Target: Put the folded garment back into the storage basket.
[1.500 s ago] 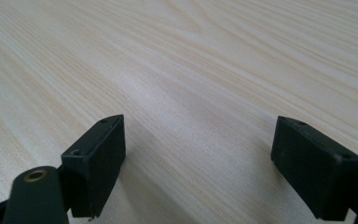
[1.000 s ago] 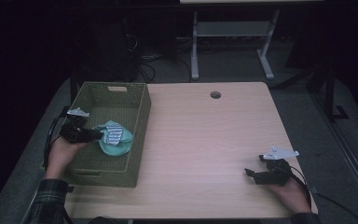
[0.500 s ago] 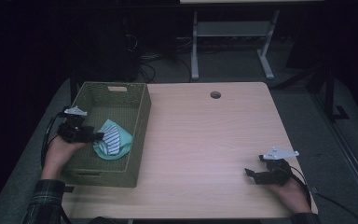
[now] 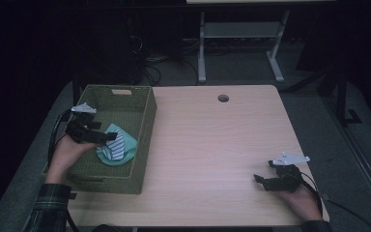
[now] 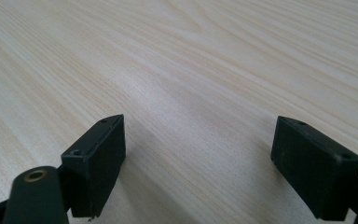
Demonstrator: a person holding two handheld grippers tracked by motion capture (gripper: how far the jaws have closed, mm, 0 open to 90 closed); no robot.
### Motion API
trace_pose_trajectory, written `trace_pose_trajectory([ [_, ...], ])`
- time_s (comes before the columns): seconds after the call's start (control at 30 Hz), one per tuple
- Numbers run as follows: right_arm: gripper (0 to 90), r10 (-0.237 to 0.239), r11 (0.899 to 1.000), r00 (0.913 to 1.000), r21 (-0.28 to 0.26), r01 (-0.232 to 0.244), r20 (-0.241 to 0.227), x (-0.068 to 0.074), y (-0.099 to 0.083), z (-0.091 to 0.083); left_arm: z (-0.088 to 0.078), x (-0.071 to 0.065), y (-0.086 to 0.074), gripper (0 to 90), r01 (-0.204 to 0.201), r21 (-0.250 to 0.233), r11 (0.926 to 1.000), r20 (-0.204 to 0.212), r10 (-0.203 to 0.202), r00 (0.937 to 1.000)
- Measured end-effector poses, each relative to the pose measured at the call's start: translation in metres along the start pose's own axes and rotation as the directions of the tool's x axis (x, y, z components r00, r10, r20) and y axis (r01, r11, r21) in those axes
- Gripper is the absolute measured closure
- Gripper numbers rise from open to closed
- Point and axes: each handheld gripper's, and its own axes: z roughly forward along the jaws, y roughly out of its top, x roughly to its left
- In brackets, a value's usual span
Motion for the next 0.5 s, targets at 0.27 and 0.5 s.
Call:
trace_pose_trajectory([
  [0.27,17.4,-0.001,1.000,1.0000,0.000,0.001,0.000,0.000,0.000,0.000,0.001,-0.025,0.017,13.7,-0.043,-0.039,0.9983,0.028,0.044,0.9987],
  [0.5,10.4,0.004,1.000,1.0000,0.012,-0.004,0.009,0.000,0.000,0.001,0.006,-0.050,0.032,13.6,-0.081,-0.069,0.9943,0.070,0.086,0.9938],
])
